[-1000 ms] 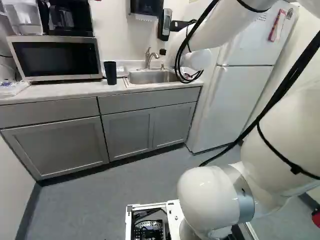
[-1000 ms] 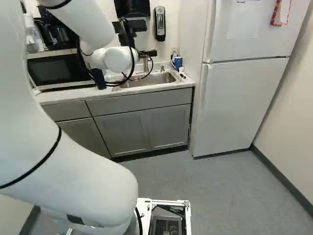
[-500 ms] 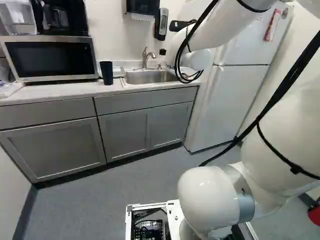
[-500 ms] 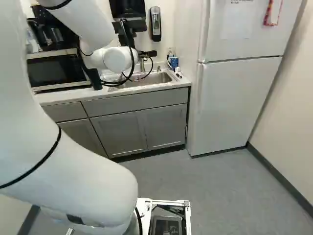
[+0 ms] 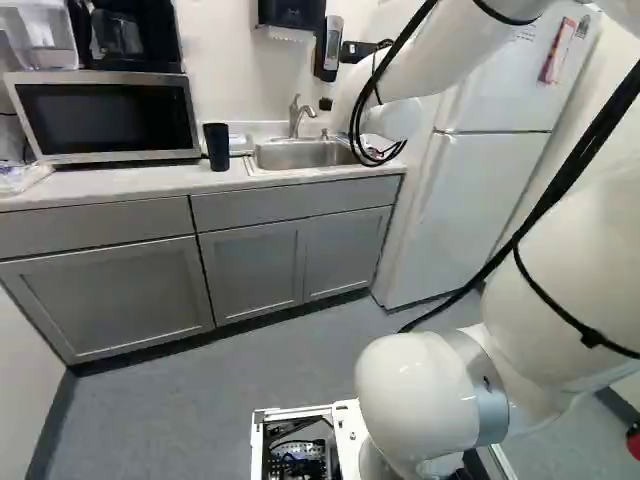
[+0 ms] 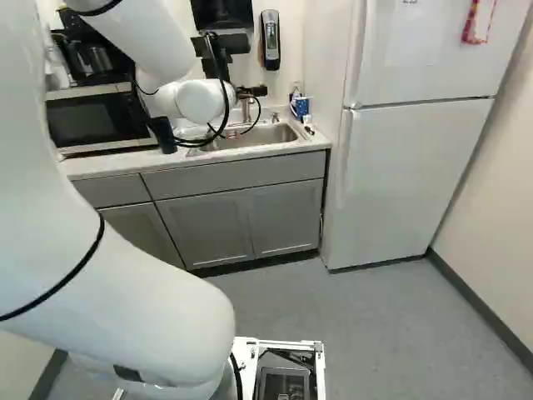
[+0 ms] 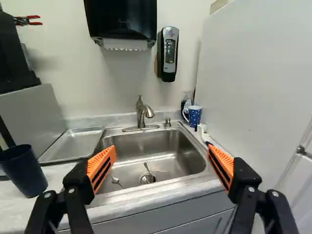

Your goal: Rinse the cup and place it in the tray

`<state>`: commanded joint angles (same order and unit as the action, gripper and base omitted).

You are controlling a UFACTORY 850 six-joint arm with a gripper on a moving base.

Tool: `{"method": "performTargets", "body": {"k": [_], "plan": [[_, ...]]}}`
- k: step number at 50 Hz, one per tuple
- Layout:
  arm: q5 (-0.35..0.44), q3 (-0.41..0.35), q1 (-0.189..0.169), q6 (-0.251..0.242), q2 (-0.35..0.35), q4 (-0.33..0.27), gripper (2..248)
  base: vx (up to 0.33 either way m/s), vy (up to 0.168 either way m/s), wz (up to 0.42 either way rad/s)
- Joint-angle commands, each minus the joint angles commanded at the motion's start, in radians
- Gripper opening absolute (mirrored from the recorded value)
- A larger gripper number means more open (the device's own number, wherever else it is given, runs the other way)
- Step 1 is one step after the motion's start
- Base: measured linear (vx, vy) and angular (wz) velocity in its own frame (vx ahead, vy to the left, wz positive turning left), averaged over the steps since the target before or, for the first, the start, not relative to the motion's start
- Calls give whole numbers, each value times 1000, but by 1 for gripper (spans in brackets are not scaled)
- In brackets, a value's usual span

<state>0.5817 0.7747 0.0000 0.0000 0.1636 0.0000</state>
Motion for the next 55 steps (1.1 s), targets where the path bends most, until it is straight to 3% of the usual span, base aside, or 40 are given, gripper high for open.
{"method": "performTargets", "body": {"k": [55], "plan": [[0, 0, 0, 0, 0, 0, 247, 64, -46, 204]]}}
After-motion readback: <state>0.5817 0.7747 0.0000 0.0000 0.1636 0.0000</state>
